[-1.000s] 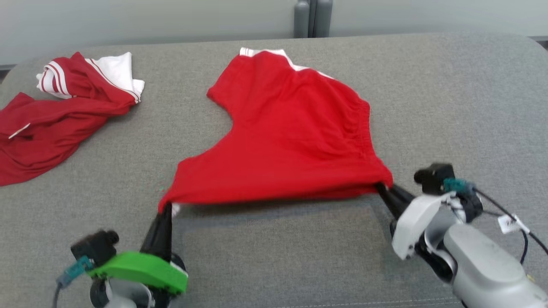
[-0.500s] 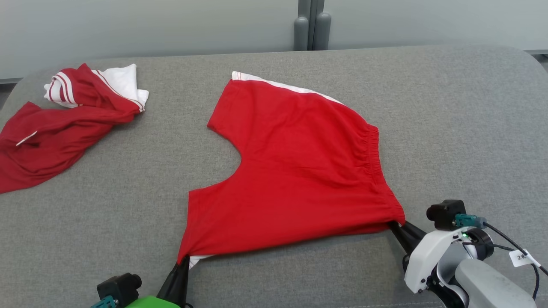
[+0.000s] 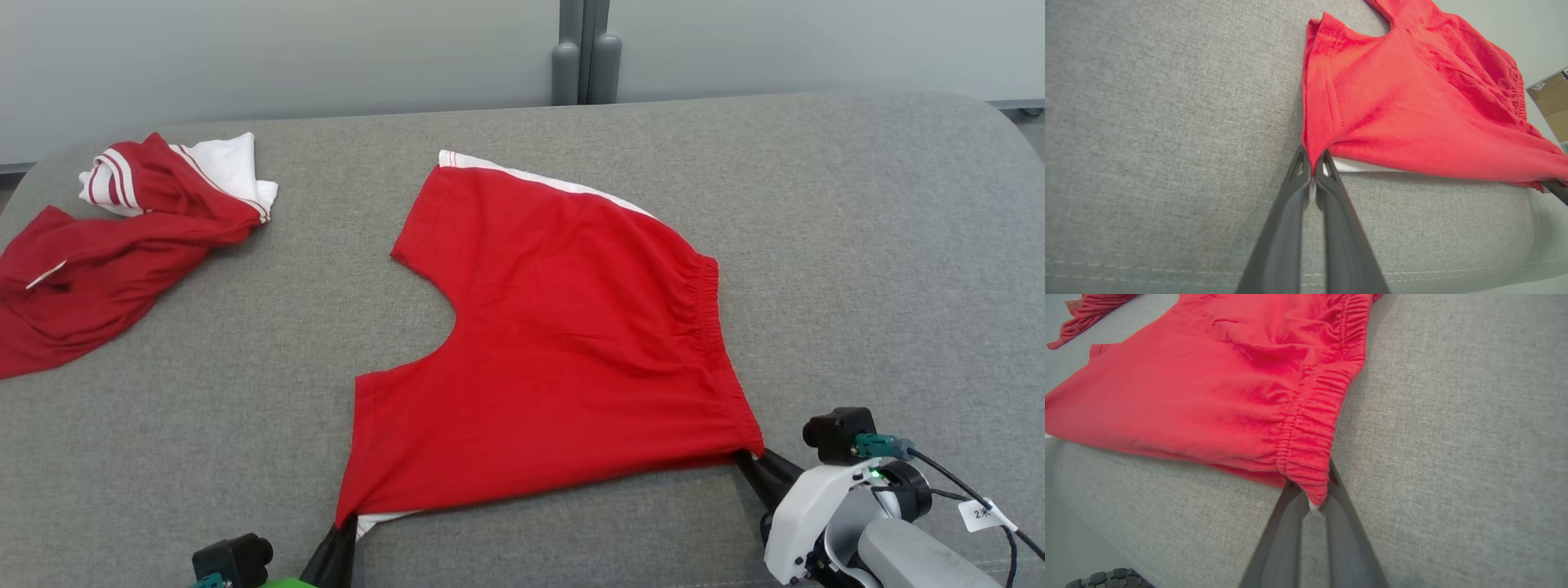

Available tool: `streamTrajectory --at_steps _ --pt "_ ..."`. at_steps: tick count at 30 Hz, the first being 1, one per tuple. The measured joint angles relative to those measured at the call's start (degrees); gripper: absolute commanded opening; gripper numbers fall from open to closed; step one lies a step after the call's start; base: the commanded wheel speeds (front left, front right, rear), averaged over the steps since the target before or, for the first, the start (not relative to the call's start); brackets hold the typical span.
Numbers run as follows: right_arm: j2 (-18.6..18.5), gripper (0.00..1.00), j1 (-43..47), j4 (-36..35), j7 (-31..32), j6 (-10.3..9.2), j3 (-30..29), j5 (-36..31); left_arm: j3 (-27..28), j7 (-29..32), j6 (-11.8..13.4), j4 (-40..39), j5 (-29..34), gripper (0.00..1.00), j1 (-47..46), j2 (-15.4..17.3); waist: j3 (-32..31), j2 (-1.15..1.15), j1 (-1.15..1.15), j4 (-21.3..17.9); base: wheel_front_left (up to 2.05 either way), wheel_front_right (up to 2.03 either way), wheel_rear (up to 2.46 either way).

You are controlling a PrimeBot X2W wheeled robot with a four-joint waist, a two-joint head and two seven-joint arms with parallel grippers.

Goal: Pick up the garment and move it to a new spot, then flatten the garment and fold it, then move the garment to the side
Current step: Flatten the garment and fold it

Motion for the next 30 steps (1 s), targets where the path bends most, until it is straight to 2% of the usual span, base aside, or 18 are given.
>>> streamTrajectory --at_steps 1,2,3,4,6,7,18,24,30 --pt "0.1 0.31 0.0 0.19 -0.02 0.0 0.02 -0.08 -0.02 0.0 0.0 0.25 0.01 0.0 -0.06 -0.02 -0.06 0.0 0.0 -0.06 0.0 0.0 0.0" --pt "0.27 0.43 0.01 0.38 -0.47 0.0 -0.09 -0.08 -0.04 0.0 0.0 0.56 0.01 0.0 -0.12 -0.04 -0.12 0.0 0.0 -0.13 0.0 0.0 0.0" --pt "0.47 1.0 0.01 0.51 -0.78 0.0 -0.22 -0.08 -0.05 0.0 0.0 0.93 0.04 0.01 -0.22 -0.08 -0.18 0.0 0.0 -0.21 0.0 0.0 0.0" --pt "0.69 1.0 0.01 0.59 -1.0 0.0 -0.26 -0.08 -0.04 -0.01 0.0 1.23 0.26 0.25 -0.27 -0.09 -0.24 0.0 0.0 -0.29 0.0 0.0 0.0" --pt "1.0 1.0 0.11 0.71 -1.3 0.0 -0.48 -0.08 -0.03 -0.02 0.0 1.48 0.42 0.87 -0.31 -0.08 -0.35 0.0 0.0 -0.44 0.0 0.0 0.0" --pt "0.97 1.0 0.21 0.75 -1.52 -0.01 -0.54 -0.08 0.01 -0.03 0.0 1.48 0.42 1.0 -0.32 -0.07 -0.41 0.0 0.0 -0.52 0.0 0.0 0.0" --pt "-1.38 1.0 3.55 -0.62 -2.97 -0.16 -1.3 -1.43 1.43 -0.35 0.0 -0.57 1.94 1.0 1.05 2.72 -1.09 0.0 0.0 -2.06 0.0 0.0 0.0" --pt "-3.57 1.0 5.37 -3.01 -3.04 -1.64 -2.32 -2.24 4.6 -1.35 0.03 -4.72 2.59 1.0 1.39 2.86 -1.86 0.0 0.0 -3.13 0.0 0.0 0.0" --pt "-4.11 1.0 2.6 -7.77 -3.47 -3.49 -5.05 -4.16 5.89 -1.67 0.22 -9.4 4.88 1.0 0.62 1.78 -3.04 0.0 0.0 -4.46 0.0 0.0 0.0"
